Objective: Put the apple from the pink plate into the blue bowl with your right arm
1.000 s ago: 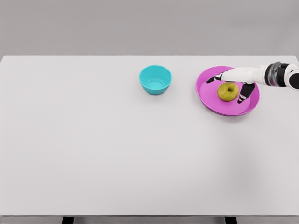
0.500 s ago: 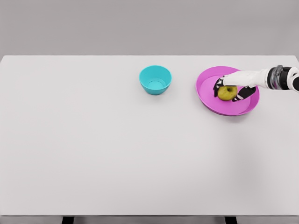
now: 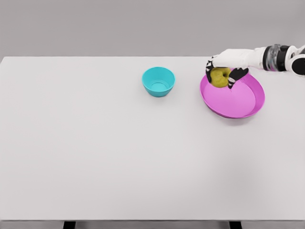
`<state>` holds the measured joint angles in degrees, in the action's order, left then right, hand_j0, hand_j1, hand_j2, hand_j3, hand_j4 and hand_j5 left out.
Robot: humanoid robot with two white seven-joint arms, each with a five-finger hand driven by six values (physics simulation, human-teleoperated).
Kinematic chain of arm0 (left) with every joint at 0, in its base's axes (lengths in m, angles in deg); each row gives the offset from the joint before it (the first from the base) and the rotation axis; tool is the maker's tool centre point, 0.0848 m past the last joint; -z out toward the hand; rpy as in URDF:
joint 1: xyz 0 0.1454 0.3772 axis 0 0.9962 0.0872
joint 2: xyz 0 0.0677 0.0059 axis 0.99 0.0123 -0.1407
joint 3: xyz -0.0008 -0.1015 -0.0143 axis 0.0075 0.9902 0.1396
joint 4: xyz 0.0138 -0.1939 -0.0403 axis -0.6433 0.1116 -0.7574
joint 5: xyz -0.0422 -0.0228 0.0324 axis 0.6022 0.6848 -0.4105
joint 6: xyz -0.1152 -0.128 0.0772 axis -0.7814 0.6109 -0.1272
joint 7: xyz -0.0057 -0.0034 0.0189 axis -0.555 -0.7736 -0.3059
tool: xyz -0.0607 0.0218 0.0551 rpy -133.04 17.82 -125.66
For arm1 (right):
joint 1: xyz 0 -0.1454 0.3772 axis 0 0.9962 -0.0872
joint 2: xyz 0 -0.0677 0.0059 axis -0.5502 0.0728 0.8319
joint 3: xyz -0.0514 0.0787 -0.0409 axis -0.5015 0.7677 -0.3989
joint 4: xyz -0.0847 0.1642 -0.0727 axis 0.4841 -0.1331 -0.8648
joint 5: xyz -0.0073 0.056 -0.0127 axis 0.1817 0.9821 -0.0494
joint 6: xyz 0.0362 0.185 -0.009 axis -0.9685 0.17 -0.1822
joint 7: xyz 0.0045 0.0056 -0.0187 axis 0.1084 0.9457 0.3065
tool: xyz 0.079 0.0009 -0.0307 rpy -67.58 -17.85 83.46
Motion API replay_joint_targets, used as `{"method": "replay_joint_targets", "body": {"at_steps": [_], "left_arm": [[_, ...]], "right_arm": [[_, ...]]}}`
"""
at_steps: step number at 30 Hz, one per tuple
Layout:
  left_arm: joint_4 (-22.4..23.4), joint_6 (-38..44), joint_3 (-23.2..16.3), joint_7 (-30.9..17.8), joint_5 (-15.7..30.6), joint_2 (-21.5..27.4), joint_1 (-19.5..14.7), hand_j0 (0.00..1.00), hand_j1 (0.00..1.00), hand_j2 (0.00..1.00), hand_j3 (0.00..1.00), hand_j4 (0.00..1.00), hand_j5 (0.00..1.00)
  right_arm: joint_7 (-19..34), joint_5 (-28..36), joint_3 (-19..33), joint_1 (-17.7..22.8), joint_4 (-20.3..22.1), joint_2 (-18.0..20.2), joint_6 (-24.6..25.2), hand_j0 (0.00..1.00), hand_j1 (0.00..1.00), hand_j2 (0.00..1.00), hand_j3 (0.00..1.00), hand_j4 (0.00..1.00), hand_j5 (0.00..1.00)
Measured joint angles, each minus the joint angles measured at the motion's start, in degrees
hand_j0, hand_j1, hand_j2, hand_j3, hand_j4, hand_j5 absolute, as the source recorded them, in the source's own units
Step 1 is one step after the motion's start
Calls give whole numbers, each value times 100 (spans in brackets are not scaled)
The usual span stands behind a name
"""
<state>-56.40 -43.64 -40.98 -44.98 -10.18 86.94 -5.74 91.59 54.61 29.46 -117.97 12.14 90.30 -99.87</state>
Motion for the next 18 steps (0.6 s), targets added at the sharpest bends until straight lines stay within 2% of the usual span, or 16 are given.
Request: {"method": "replay_joint_targets", "body": {"at_steps": [4,9,12,18], "left_arm": [[-1,0,0,0,0,0,0,100,100,100,100,100,100],[0,0,0,0,0,0,0,100,100,100,100,100,100],[0,0,0,0,0,0,0,100,100,100,100,100,100],[0,-1,0,0,0,0,0,100,100,100,100,100,100]], "right_arm": [[3,-15,5,-290,63,-344,146,40,40,40,40,40,40],[5,-95,-4,-448,-4,-860,306,40,40,40,40,40,40],[7,-137,-26,-624,-226,-1213,327,40,40,40,40,40,40],[6,-279,-29,-659,-583,-1755,350,40,40,40,40,40,40]]}}
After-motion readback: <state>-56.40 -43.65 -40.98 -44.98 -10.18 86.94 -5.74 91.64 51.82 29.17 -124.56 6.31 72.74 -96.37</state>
